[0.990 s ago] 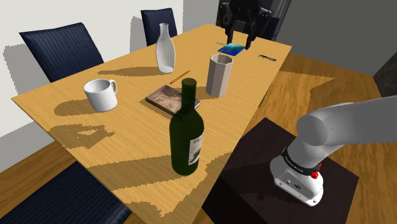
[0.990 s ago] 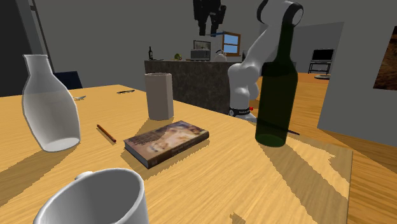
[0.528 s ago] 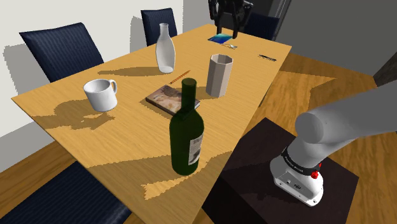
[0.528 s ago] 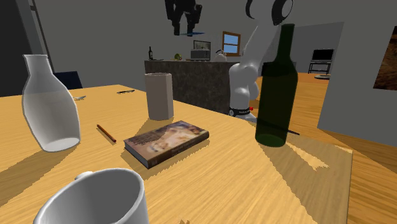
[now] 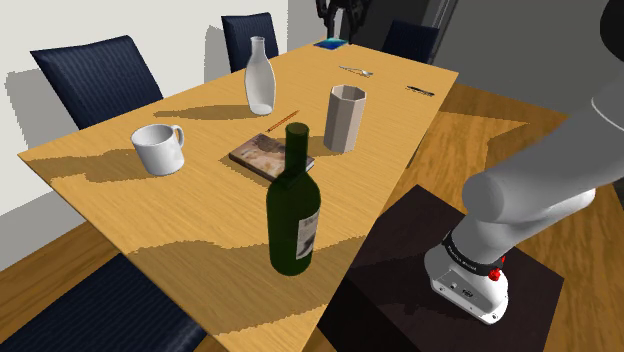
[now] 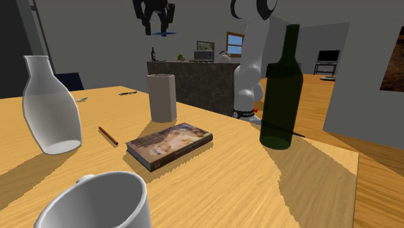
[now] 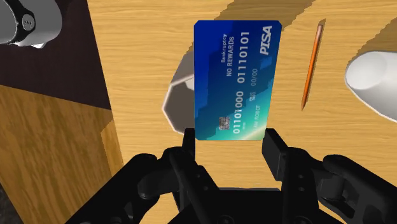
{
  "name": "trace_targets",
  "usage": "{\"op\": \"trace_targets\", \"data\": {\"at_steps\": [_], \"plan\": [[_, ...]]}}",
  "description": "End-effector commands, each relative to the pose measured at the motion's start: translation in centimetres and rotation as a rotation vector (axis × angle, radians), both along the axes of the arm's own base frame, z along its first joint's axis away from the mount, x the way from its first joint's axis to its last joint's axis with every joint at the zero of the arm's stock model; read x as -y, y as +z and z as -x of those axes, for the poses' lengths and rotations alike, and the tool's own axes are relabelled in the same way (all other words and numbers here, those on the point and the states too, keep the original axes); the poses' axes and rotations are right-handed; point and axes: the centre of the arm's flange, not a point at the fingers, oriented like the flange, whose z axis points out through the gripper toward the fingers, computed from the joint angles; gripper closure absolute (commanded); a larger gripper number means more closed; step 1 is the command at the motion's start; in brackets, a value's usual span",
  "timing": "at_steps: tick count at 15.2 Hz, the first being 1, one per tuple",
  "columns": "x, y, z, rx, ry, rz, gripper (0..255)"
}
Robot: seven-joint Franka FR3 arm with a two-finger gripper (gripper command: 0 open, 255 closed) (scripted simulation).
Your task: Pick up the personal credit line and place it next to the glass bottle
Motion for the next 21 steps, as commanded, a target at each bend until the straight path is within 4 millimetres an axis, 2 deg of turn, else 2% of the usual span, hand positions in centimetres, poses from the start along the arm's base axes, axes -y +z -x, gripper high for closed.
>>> {"op": "trace_targets", "data": {"at_steps": [1, 13, 21], "plan": [[1.5, 0.1, -2.2, 0.001, 0.000, 0.000, 255], [8.9, 0.2, -15.8, 0.001, 0.000, 0.000, 255], [8.9, -4.0, -15.8, 0.001, 0.000, 0.000, 255]]}}
